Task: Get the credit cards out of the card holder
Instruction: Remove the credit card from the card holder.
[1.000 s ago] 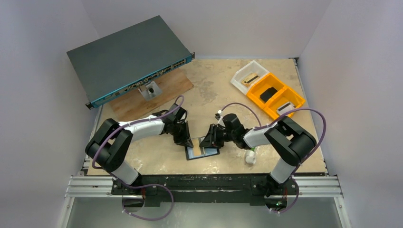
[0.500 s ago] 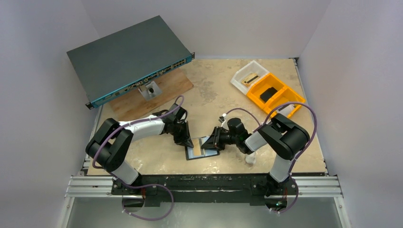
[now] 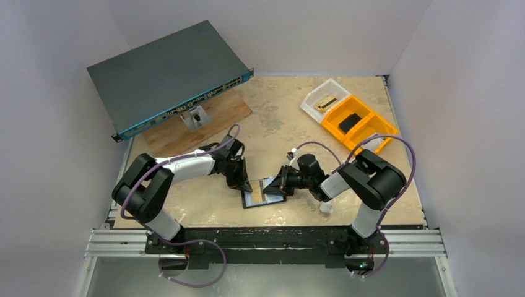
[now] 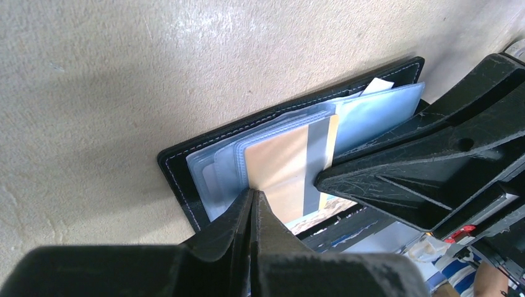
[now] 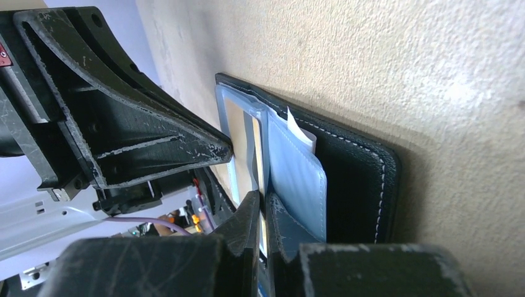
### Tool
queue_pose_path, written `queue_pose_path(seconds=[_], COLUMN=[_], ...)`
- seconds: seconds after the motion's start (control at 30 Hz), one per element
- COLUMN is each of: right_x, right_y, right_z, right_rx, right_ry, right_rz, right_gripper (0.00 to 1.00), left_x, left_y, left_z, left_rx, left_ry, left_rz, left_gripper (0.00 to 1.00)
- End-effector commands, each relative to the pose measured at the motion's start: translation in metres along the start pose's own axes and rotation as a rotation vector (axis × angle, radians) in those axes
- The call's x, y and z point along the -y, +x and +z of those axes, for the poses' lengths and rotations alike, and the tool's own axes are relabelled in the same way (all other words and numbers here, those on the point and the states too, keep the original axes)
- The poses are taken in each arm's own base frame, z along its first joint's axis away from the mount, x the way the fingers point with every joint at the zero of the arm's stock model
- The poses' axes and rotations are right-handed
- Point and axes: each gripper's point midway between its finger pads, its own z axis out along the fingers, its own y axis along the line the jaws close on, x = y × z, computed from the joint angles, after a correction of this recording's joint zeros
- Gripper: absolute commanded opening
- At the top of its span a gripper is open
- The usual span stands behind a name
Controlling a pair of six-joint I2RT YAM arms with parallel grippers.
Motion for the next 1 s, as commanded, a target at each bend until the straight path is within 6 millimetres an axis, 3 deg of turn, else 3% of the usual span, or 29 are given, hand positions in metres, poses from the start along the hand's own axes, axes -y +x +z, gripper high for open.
queue_pose_path(seconds=[0.0, 0.13, 0.37, 0.97], right_x=[0.0011, 0.0024, -0.002, -0.0058], right_y=[-0.0041, -0.0057, -0.0024, -0.0031], right_z=[-0.0069, -0.0081, -0.0052, -0.0083], right_rx=[0.038, 0.049, 0.022, 0.034], right_ry=[0.017, 0.031, -0.008, -0.087], right_rz=[-0.02, -0.029, -0.018, 0.05], right_gripper=[0.0, 0.0, 0.17, 0.18], left_x=[-0.0566, -0.0574, -0.057, -0.0629], left_y=[0.0044, 0.0042, 0.0053, 0.0095], left_z=[0.0105, 0.0101, 0.0131, 0.0123], left_rx=[0.013, 0.013, 0.002, 0.0], left_ry=[-0.229, -0.23, -0.224, -0.24], left_rz=[-0.011, -0.007, -0.002, -0.015], left_gripper=[0.0, 0.0, 0.0, 0.0])
